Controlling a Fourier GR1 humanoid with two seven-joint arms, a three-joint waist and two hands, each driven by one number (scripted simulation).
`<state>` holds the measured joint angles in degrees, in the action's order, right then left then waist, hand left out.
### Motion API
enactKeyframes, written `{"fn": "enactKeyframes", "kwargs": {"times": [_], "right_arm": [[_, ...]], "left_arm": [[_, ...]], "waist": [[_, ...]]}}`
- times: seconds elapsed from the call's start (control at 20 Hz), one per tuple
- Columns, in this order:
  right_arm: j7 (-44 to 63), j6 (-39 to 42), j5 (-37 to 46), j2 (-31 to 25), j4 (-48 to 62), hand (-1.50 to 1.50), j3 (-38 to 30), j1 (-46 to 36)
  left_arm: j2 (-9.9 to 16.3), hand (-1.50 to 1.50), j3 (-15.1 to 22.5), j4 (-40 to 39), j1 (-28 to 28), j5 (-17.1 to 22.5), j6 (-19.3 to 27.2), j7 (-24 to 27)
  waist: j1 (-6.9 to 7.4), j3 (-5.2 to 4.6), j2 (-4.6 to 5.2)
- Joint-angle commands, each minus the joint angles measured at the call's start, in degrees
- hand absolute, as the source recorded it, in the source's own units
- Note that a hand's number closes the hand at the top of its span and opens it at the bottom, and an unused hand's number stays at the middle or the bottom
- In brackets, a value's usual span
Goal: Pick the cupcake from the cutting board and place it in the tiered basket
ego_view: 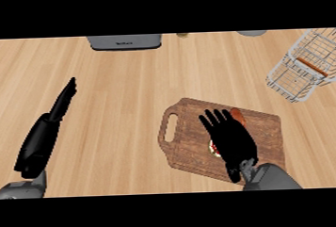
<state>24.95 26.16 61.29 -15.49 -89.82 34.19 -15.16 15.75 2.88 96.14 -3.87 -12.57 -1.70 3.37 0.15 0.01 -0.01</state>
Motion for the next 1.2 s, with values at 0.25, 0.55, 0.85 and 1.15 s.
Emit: {"fn": "enactKeyframes", "kwargs": {"times": [0.25, 0.55, 0.85, 1.15], "right_arm": [[-8.13, -4.91, -0.37, 2.58, 3.63, 1.5, -0.63, 5.05], [-14.27, -8.49, 4.35, 3.86, 6.71, 1.5, -1.27, -0.85], [-9.96, -14.14, 2.06, -6.18, 0.32, 1.5, -14.33, 8.03], [-2.32, -20.55, -5.17, -16.54, 10.71, 1.5, -41.88, 13.03]], "left_arm": [[-2.39, 0.0, 1.2, 3.42, 1.15, -3.14, 0.43, -2.33], [-2.79, 0.0, -0.68, -1.25, -1.93, -2.23, -1.82, -1.02], [-1.72, 0.0, -3.39, -1.42, 0.51, -1.83, -0.55, 0.13], [-1.11, 0.0, -5.87, -1.7, 2.72, -2.38, 1.6, 0.46]], "waist": [[-0.01, 0.02, -0.02], [-0.05, 0.0, 0.0], [-2.98, 0.07, -0.51], [-9.6, 0.43, -0.51]]}}
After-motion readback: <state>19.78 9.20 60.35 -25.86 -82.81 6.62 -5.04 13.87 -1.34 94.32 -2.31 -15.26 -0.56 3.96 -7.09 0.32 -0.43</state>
